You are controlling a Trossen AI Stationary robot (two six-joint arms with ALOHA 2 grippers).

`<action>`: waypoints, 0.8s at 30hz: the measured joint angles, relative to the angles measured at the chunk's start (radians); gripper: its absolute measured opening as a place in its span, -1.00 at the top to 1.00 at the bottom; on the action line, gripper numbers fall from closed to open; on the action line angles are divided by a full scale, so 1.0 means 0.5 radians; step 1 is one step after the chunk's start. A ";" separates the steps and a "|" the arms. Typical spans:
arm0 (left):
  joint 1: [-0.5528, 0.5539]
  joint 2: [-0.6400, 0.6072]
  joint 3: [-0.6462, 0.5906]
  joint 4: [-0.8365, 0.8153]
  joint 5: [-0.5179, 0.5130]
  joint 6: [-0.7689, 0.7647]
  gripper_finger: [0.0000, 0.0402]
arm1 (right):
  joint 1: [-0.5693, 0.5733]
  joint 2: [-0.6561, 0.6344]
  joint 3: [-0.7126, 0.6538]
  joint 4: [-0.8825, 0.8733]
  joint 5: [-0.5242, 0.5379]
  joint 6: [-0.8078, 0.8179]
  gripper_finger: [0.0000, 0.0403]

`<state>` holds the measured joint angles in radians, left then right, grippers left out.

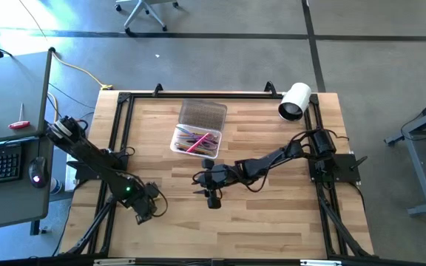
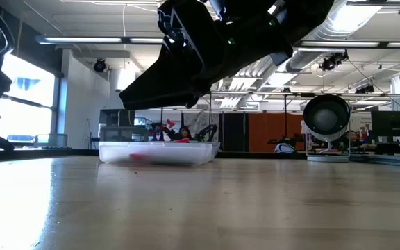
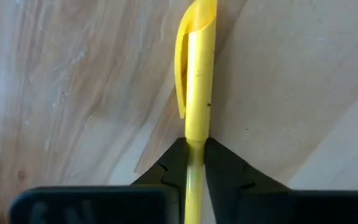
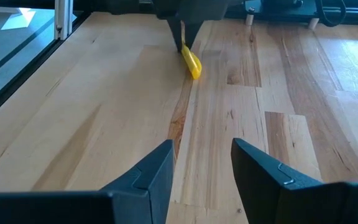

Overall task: Pick & place school supplies into a supply box
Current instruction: Put the yellow pen into the black supply box

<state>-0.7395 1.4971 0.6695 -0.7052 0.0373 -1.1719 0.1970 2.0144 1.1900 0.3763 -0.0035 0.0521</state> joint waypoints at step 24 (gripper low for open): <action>0.444 0.021 0.108 0.376 -0.159 0.517 0.75 | 0.169 0.000 0.000 0.005 0.097 -0.191 0.31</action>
<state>-0.5175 1.5077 0.7234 -0.5171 -0.0423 -0.9134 0.2815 2.0144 1.1900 0.3786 0.0449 -0.0433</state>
